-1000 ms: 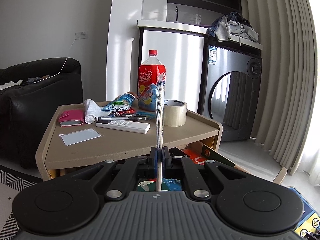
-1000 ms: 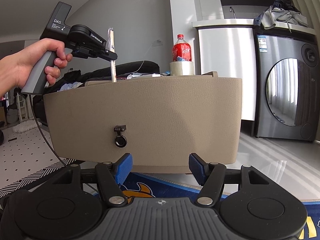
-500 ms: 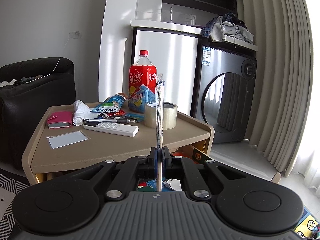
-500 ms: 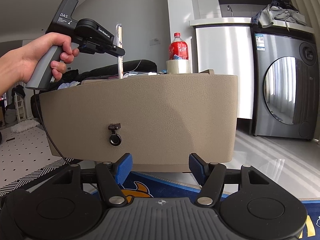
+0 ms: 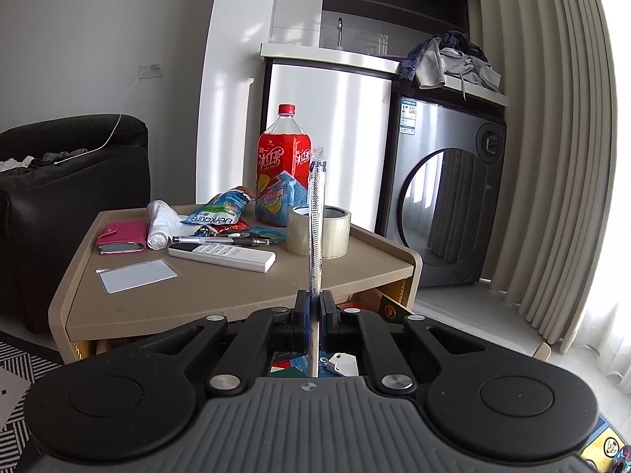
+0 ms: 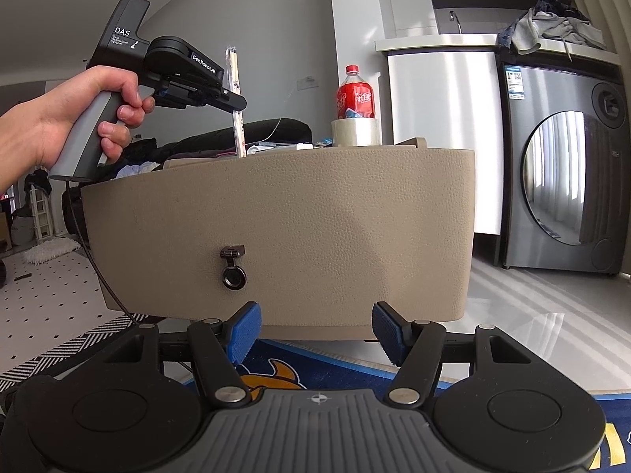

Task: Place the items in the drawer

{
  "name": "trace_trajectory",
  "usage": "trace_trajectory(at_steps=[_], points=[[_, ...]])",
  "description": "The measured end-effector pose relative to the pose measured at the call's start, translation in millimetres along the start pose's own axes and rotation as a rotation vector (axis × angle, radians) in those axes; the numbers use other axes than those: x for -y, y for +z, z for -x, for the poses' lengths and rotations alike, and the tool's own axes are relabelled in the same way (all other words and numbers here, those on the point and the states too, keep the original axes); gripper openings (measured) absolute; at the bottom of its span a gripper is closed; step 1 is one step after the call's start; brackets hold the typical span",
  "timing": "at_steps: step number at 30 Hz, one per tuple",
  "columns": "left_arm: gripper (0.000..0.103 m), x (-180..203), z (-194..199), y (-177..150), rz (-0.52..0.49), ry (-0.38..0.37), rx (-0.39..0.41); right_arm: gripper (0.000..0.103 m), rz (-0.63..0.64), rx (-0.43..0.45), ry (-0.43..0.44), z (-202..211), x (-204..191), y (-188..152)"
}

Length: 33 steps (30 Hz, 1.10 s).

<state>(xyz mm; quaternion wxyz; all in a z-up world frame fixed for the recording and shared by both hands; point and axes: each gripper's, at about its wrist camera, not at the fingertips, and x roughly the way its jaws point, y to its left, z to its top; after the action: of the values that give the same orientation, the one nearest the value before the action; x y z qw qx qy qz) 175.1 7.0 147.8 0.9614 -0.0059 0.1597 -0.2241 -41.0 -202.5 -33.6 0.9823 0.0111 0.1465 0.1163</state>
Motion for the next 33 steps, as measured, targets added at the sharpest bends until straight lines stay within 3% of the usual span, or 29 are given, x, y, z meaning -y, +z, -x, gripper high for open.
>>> trace_trajectory(at_steps=[11, 16, 33], points=[[0.007, 5.0, -3.4, 6.0, -0.003, -0.015, 0.01, 0.066, 0.004, -0.004, 0.003, -0.8, -2.1, 0.0], [0.015, 6.7, -4.1, 6.8, -0.009, -0.017, 0.015, 0.066, 0.0, -0.002, -0.003, 1.1, -2.7, -4.5], [0.016, 1.4, 0.1, 4.2, 0.005, -0.01, 0.01, 0.066, 0.004, -0.001, 0.002, 1.0, -1.9, -3.2]])
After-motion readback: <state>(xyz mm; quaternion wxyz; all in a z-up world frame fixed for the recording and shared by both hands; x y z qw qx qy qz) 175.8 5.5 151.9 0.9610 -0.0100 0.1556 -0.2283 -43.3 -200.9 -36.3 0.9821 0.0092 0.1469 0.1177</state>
